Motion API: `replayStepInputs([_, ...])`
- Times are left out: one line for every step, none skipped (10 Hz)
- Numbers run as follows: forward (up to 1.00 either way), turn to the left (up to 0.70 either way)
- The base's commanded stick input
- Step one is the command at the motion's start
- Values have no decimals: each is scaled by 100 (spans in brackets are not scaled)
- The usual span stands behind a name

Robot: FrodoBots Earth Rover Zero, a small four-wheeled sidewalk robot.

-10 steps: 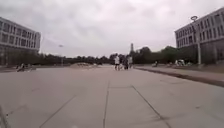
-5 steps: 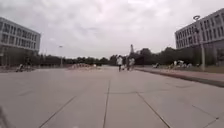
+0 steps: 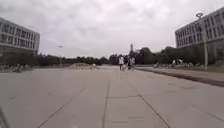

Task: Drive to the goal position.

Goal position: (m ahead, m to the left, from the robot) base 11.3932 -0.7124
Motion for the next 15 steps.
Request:
replayStepInputs([70,0])
replayStepInputs([70,0])
replayStepInputs([70,0])
replayStepInputs([70,0])
replayStepInputs([70,0])
replayStepInputs([70,0])
replayStepInputs([70,0])
replayStepInputs([70,0])
replayStepInputs([70,0])
replayStepInputs([70,0])
replayStepInputs([70,0])
replayStepInputs([70,0])
replayStepInputs([70,0])
replayStepInputs([70,0])
replayStepInputs([70,0])
